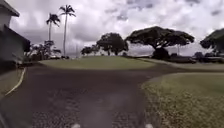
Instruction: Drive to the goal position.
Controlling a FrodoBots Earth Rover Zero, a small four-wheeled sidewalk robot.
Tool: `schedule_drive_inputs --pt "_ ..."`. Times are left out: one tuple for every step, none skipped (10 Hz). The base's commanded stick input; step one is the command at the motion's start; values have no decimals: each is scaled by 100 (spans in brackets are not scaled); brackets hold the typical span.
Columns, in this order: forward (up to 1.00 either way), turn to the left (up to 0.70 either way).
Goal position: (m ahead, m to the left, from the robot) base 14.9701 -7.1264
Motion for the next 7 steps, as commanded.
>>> schedule_drive_inputs --pt "70 0" --pt "70 0" --pt "70 0" --pt "70 0" --pt "70 0" --pt "70 0" --pt "70 0"
